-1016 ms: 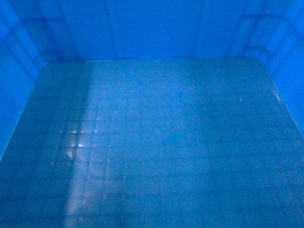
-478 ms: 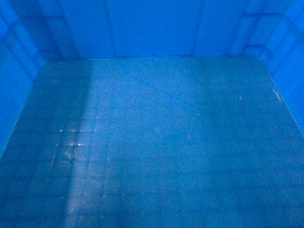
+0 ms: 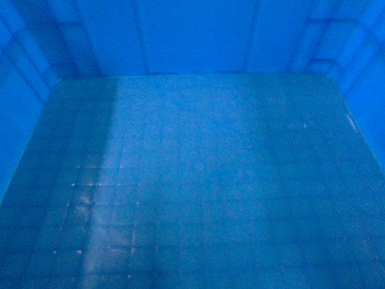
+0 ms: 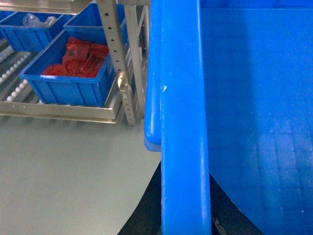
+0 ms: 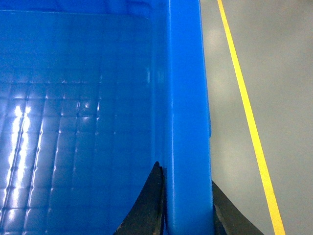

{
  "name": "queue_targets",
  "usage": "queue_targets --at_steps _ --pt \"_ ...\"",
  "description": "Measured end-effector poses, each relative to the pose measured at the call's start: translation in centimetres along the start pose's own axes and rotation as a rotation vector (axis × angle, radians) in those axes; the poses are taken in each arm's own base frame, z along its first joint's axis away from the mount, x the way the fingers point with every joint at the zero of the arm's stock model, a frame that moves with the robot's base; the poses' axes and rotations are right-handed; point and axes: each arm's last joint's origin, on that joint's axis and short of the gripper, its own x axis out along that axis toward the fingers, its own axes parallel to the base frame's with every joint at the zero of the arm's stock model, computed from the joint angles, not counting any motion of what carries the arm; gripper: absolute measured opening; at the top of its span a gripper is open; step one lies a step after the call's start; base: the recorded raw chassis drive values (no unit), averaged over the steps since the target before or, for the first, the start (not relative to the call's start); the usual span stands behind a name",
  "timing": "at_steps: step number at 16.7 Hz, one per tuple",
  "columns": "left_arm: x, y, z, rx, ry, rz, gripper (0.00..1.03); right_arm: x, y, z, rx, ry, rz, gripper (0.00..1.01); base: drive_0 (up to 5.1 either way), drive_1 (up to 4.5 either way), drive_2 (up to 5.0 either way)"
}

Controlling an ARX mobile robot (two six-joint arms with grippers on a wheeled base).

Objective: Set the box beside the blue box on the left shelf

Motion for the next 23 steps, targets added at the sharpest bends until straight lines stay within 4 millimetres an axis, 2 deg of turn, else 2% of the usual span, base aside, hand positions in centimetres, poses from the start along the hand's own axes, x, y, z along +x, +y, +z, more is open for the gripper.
queue_targets --at_steps 2,6,23 --pt "0.00 0.00 0.01 -0.001 -0.001 0.000 0.07 0.00 0.00 0.01 0.000 -0.001 -0.001 0.10 -0.1 4.07 -4.2" --pt "0.05 -0.03 -0.03 0.003 0.004 0.001 0.07 0.09 0.03 -0.03 -0.002 0.004 0.000 0.10 0.0 0.00 0.0" --pt "0.02 -0.01 0.00 0.000 0.001 -0.001 0.07 0.00 -0.01 0.00 -0.002 0.000 -0.002 0.10 -4.9 2.56 2.6"
